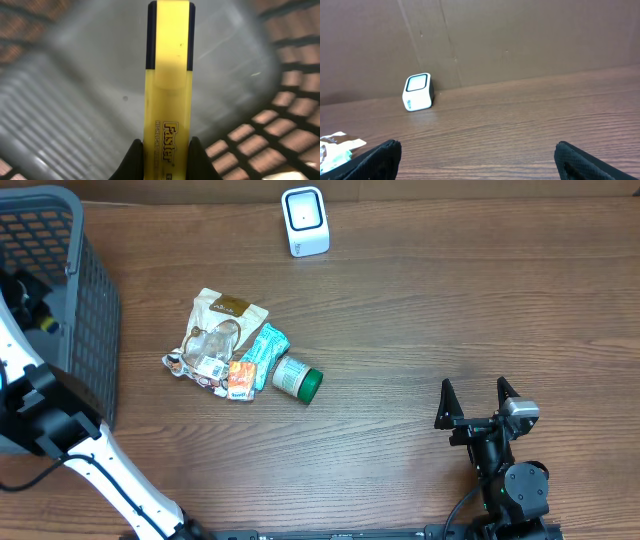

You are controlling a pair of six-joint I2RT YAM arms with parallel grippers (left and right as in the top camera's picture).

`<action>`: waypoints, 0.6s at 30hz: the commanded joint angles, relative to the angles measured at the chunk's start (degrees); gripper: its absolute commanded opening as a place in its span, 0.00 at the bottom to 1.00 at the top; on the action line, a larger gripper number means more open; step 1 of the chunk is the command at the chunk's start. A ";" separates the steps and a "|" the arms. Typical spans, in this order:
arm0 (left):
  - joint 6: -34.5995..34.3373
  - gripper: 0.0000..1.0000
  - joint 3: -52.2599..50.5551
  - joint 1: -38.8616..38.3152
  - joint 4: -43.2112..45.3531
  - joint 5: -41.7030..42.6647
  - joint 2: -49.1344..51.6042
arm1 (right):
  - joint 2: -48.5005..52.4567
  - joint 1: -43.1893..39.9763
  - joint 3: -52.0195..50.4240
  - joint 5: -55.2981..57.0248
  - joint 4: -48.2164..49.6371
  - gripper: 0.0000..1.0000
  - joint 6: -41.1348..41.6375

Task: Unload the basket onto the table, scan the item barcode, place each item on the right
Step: 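Lift the yellow highlighter out of the basket toward the pile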

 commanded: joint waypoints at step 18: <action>1.92 0.12 17.16 -3.56 -8.24 15.13 -28.41 | -0.15 -0.02 -0.59 0.81 0.31 1.00 0.26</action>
